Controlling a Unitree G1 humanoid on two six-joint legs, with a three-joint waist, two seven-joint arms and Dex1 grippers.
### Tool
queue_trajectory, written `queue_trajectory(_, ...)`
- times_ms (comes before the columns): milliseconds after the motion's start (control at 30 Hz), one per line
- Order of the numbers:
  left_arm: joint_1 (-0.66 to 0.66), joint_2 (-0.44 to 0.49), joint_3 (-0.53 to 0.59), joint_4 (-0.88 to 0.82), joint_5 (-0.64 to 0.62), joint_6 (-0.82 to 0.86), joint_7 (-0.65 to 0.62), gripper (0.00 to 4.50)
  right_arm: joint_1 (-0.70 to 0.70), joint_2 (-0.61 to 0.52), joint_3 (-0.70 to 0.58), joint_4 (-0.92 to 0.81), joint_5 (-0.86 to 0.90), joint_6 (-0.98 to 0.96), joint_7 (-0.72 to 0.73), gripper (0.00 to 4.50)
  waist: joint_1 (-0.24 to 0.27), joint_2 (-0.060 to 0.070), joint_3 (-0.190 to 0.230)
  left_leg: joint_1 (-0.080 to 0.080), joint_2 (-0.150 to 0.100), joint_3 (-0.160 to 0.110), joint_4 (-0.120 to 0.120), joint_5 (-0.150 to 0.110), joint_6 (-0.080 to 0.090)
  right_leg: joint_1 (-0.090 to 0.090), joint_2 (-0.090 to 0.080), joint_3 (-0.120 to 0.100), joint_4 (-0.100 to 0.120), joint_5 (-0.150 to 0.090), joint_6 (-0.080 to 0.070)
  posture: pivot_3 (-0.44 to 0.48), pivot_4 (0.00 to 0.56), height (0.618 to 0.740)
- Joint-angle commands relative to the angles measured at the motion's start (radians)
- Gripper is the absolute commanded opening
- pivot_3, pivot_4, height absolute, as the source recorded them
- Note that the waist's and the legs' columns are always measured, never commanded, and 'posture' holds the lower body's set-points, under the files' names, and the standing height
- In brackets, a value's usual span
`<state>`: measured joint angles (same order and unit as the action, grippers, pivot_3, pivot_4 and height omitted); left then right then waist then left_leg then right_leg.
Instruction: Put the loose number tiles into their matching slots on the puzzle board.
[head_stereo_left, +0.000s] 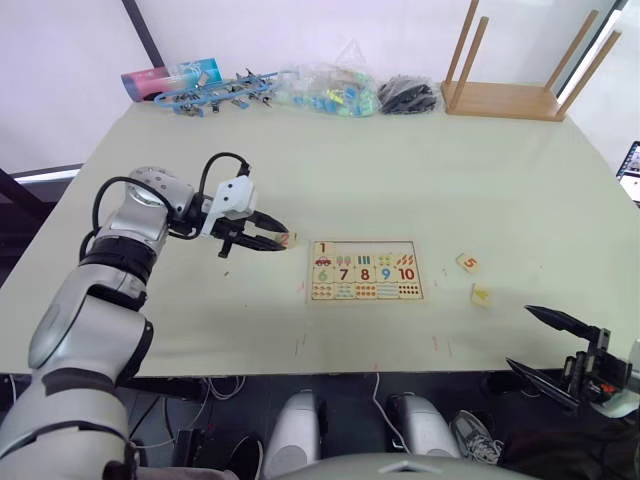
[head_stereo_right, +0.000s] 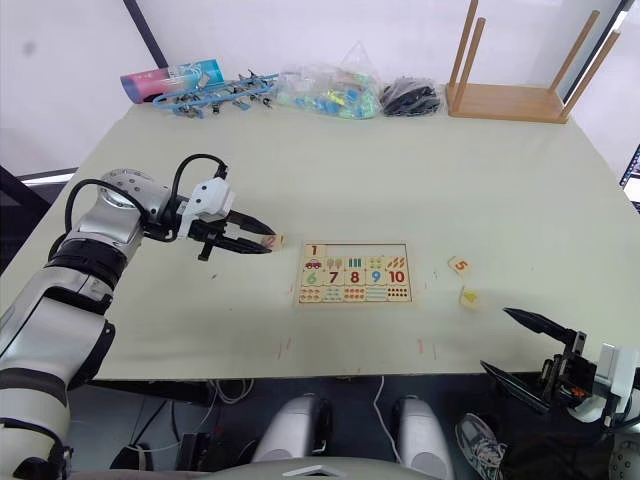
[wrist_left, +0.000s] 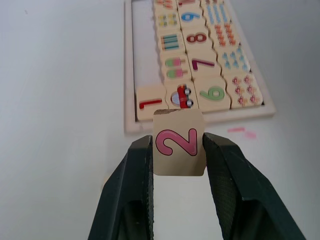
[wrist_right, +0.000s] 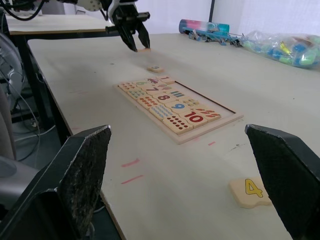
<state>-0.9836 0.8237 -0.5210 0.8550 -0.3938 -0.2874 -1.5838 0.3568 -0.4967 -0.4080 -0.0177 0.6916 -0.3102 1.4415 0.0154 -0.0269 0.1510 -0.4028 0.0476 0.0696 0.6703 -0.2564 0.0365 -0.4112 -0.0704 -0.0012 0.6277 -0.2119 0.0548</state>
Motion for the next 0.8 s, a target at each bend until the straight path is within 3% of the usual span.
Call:
queue_trajectory(33,-0.005,-0.021,0.063,-0.093,0.01,0.087,-0.031,0.99,0.008,0.008,-0.004,-0.028,0.002,-0.018,-0.016,4.5,-0.001,0.0,0.0,0.0,0.0,0.0,0.0,0.0,0.0,0.0,0.0,0.0,0.0,0.0,0.0,0.0,0.15,0.74)
queue_trajectory(300,0.007,-0.122,0.132,-0.267,0.085,0.277,0.059,0.99,0.015,0.026,0.005,-0.057,-0.032,-0.044,-0.069,4.5,0.0,0.0,0.0,0.0,0.0,0.0,0.0,0.0,0.0,0.0,0.001,0.0,0.0,0.0,0.0,0.0,0.15,0.74)
queue_trajectory(567,-0.033,-0.235,0.144,-0.249,0.232,0.306,0.165,0.99,0.019,0.04,0.031,-0.105,-0.043,-0.045,-0.118,4.5,-0.001,0.0,0.0,0.0,-0.001,0.0,0.0,0.0,0.0,0.001,0.001,0.001,0.0,0.0,0.0,0.0,0.15,0.74)
queue_trajectory(800,-0.035,-0.265,0.125,-0.252,0.34,0.332,0.181,0.99,0.051,0.05,0.043,-0.158,-0.048,-0.051,-0.16,4.5,-0.001,0.0,0.0,0.001,-0.001,0.0,0.0,0.0,0.0,0.001,0.001,0.002,0.0,0.0,0.0,0.0,0.15,0.74)
